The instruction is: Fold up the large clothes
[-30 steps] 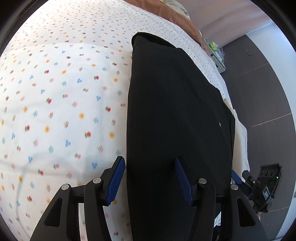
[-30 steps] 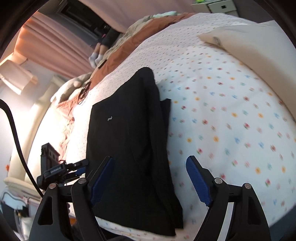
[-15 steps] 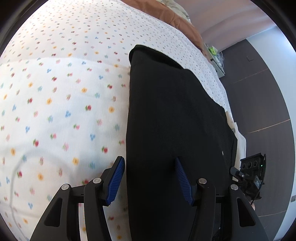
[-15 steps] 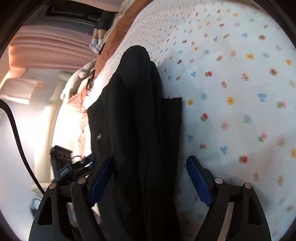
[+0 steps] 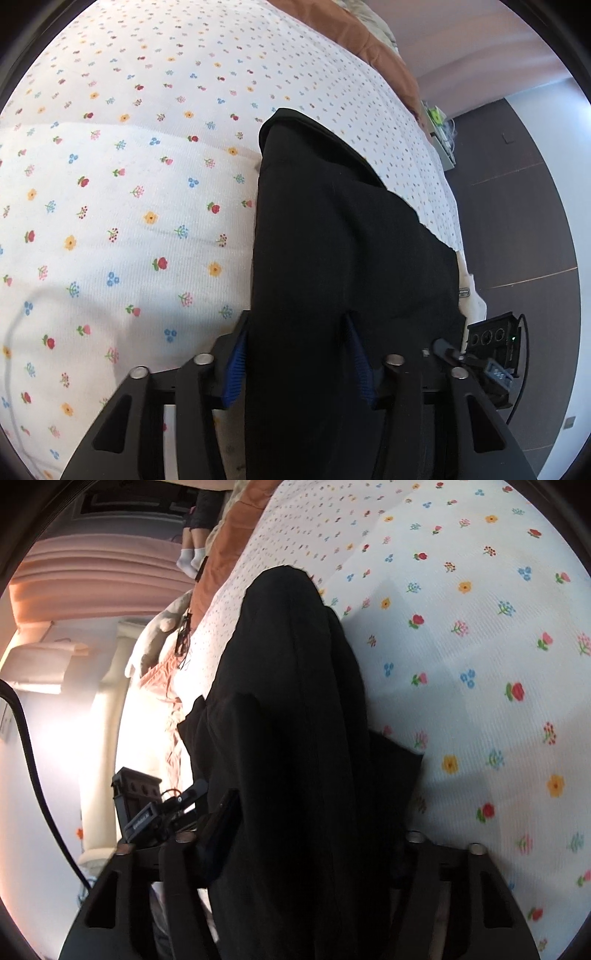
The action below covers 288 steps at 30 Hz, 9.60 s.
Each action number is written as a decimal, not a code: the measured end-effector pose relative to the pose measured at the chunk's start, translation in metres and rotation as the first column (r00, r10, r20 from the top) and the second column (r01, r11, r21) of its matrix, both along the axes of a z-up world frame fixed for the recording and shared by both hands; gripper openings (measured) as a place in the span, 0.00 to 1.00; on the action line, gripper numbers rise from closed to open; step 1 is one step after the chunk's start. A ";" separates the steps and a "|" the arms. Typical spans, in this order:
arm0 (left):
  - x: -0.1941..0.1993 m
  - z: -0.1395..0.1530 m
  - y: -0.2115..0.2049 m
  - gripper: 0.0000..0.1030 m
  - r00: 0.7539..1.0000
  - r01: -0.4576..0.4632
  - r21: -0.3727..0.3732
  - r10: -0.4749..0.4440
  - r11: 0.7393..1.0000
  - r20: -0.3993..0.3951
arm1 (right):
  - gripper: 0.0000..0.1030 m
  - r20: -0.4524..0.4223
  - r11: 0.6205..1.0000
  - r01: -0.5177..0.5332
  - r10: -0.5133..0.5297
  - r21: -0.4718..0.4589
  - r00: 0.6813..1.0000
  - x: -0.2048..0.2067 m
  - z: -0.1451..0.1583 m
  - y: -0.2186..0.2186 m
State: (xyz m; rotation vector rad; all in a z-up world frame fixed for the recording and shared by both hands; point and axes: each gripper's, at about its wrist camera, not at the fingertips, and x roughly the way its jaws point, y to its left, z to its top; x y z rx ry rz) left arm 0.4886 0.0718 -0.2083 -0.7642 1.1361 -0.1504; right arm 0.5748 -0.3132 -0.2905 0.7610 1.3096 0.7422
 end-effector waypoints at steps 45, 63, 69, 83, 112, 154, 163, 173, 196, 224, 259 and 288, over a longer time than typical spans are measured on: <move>-0.189 0.230 -0.115 0.28 0.886 0.138 0.034 -0.139 0.990 0.442 | 0.17 0.582 0.996 0.082 -0.078 0.020 0.809 -0.218 0.232 -0.108; -0.182 0.283 -0.234 0.28 0.811 0.257 0.061 -0.250 0.964 0.528 | 0.17 0.691 0.981 0.191 -0.156 0.026 0.706 -0.273 0.296 -0.246; -0.161 0.295 -0.285 0.28 0.789 0.320 0.077 -0.310 0.944 0.531 | 0.17 0.719 0.968 0.250 -0.179 0.008 0.671 -0.284 0.312 -0.292; -0.120 0.293 -0.382 0.28 0.743 0.461 0.091 -0.440 0.883 0.505 | 0.17 0.735 0.913 0.407 -0.258 -0.027 0.627 -0.271 0.329 -0.382; 0.074 0.151 -0.408 0.28 0.821 0.515 0.044 -0.508 0.856 0.262 | 0.17 0.539 0.835 0.485 -0.292 -0.259 0.790 -0.072 0.220 -0.419; 0.156 0.003 -0.484 0.53 0.851 0.524 -0.054 -0.520 0.850 0.069 | 0.86 0.149 0.588 0.807 -0.804 0.058 0.575 -0.222 0.020 -0.489; 0.149 0.016 -0.486 0.22 0.847 0.520 0.013 -0.517 0.854 0.125 | 0.57 0.171 0.557 0.830 -0.821 0.037 0.544 -0.199 0.015 -0.473; 0.121 0.025 -0.459 0.21 0.882 0.454 0.008 -0.451 0.891 0.133 | 0.16 0.333 0.584 0.807 -0.747 -0.083 0.575 -0.181 0.058 -0.466; 0.142 0.046 -0.443 0.43 0.877 0.446 0.104 -0.457 0.889 0.148 | 0.17 0.270 0.591 0.806 -0.772 -0.032 0.576 -0.169 0.028 -0.488; -0.005 0.189 -0.354 1.00 0.741 0.435 0.274 -0.514 0.858 0.431 | 1.00 0.393 0.555 0.831 -0.757 -0.037 0.523 -0.298 0.136 -0.418; -0.323 0.270 -0.206 1.00 0.637 0.139 0.387 -0.381 0.912 0.670 | 1.00 0.726 0.670 0.733 -0.447 -0.116 0.523 -0.488 0.251 -0.244; -0.490 0.208 -0.164 1.00 0.628 -0.075 0.509 -0.356 0.857 0.692 | 1.00 0.828 0.736 0.638 -0.201 -0.225 0.523 -0.599 0.233 -0.173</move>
